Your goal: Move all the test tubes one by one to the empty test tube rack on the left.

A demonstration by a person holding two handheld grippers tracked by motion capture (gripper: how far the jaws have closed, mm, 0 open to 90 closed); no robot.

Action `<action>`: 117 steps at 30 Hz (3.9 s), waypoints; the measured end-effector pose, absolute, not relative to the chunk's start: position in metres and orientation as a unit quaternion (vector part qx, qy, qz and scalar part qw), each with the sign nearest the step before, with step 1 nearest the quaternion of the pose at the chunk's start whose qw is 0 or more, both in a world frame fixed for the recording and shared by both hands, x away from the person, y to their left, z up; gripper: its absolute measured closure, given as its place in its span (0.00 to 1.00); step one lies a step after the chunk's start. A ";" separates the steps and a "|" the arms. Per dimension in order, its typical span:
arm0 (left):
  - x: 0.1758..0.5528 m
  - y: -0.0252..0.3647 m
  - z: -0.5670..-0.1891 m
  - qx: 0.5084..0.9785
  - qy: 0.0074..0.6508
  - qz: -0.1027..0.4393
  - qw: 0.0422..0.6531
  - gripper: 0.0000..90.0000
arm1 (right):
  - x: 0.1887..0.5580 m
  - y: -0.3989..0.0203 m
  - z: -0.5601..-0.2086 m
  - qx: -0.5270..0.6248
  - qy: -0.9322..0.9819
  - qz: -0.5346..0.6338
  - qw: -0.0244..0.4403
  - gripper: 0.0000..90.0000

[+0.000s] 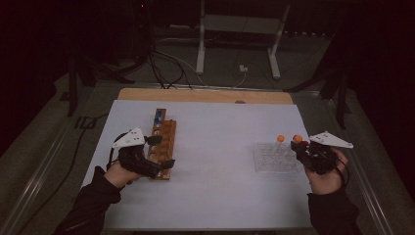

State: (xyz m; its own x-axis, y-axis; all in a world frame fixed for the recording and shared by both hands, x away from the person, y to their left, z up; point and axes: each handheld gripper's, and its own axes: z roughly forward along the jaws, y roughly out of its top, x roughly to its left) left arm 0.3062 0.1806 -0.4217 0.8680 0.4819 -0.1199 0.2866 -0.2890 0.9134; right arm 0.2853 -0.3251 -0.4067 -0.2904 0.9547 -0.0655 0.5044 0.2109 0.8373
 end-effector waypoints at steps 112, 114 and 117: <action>0.337 0.146 -0.371 0.814 0.186 0.128 0.535 0.79 | 0.262 -0.177 -0.411 0.348 0.783 0.487 0.169 0.10; 0.340 0.153 -0.370 0.813 0.195 0.139 0.531 0.79 | 0.262 -0.178 -0.411 0.343 0.783 0.491 0.169 0.06; 0.343 0.163 -0.369 0.805 0.210 0.144 0.535 0.79 | 0.262 -0.180 -0.411 0.330 0.789 0.495 0.155 0.02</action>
